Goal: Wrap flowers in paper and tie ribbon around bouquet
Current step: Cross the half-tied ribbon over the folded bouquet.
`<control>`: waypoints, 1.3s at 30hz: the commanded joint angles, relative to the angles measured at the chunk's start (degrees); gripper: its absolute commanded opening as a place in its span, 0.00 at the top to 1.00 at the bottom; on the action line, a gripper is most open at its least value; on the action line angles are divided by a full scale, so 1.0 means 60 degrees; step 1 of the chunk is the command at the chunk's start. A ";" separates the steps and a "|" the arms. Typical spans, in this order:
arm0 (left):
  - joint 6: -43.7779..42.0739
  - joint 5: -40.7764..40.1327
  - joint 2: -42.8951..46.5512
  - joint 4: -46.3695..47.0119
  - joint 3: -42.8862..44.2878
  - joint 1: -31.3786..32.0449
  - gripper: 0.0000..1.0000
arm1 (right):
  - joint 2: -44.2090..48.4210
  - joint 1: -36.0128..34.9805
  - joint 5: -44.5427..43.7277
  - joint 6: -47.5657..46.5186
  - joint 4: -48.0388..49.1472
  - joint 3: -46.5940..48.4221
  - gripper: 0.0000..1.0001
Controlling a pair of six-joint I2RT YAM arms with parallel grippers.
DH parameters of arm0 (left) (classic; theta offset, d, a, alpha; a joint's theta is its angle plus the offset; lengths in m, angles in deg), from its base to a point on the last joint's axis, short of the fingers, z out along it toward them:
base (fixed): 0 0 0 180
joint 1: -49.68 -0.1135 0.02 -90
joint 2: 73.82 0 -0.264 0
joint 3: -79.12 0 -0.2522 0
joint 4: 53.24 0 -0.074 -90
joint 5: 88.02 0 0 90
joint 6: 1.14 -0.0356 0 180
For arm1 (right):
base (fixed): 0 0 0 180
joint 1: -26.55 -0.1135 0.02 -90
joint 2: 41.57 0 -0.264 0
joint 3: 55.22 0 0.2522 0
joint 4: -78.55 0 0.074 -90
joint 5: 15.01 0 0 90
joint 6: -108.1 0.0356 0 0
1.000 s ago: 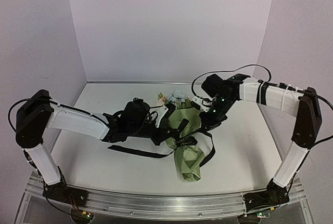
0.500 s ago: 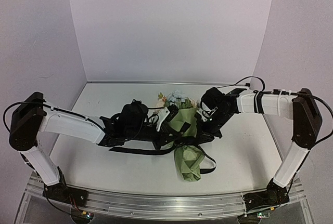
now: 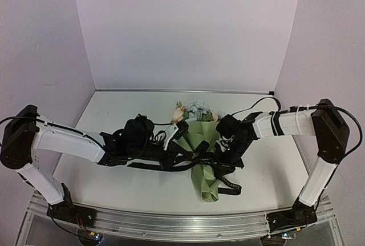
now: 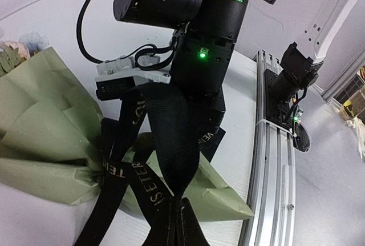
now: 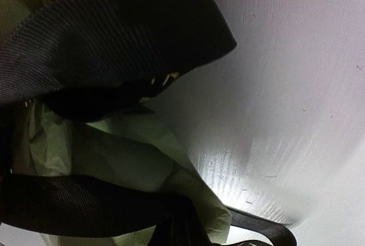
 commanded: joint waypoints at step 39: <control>-0.0626 0.0776 0.0379 -0.0705 0.0712 0.0338 1.00 | -0.0591 -0.0495 -0.0659 0.2241 0.1878 0.1009 1.00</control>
